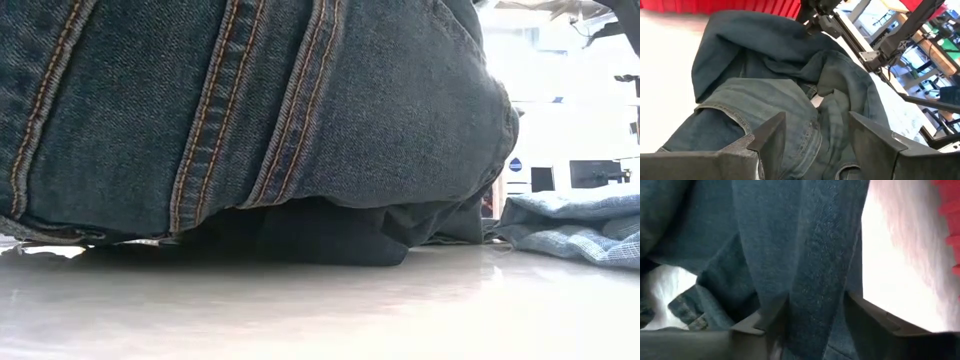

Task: Fold Laundry from Bin
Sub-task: Fold the blue denim pants

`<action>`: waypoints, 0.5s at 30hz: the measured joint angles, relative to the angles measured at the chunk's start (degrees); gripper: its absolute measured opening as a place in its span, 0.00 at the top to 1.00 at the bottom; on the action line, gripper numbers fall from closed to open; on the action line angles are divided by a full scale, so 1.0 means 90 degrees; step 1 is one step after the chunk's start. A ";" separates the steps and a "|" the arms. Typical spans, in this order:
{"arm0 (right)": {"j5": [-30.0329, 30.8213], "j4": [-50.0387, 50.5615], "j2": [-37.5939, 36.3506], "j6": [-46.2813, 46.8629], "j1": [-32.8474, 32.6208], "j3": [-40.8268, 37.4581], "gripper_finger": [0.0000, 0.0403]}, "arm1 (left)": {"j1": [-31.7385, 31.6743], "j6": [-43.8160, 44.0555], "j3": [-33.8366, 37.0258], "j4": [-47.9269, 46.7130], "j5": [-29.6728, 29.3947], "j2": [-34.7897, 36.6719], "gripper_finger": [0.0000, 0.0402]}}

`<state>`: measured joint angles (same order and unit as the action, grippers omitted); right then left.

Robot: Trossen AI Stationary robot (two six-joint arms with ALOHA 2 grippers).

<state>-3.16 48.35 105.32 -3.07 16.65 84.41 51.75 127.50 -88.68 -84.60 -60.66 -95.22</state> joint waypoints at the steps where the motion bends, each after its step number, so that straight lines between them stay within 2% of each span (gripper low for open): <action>1: 0.0000 -0.0024 0.0000 0.0000 0.0002 -0.0013 0.57 | -0.0002 -0.0047 0.0000 0.0000 0.0002 0.0000 0.51; 4: -0.0002 -0.0006 -0.0002 -0.0005 0.0002 -0.0035 0.87 | -0.0088 -0.0246 0.0000 -0.0007 0.0005 0.0000 0.51; 5: -0.0002 -0.0030 -0.0001 0.0020 0.0000 -0.0038 0.92 | -0.0123 -0.0337 0.0000 -0.0007 0.0006 0.0000 0.51; 9: 0.0047 0.0023 -0.0181 0.0540 -0.0068 0.0097 0.93 | -0.0314 -0.0830 0.0000 -0.0047 0.0007 0.0000 0.51; 15: 0.1308 0.0621 -0.1282 0.1920 -0.0378 0.0517 0.93 | -0.0676 -0.1641 0.0077 0.0007 0.0016 0.0001 0.51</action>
<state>8.62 53.94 93.78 14.21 13.24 89.06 45.66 112.74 -87.99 -84.53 -60.52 -95.21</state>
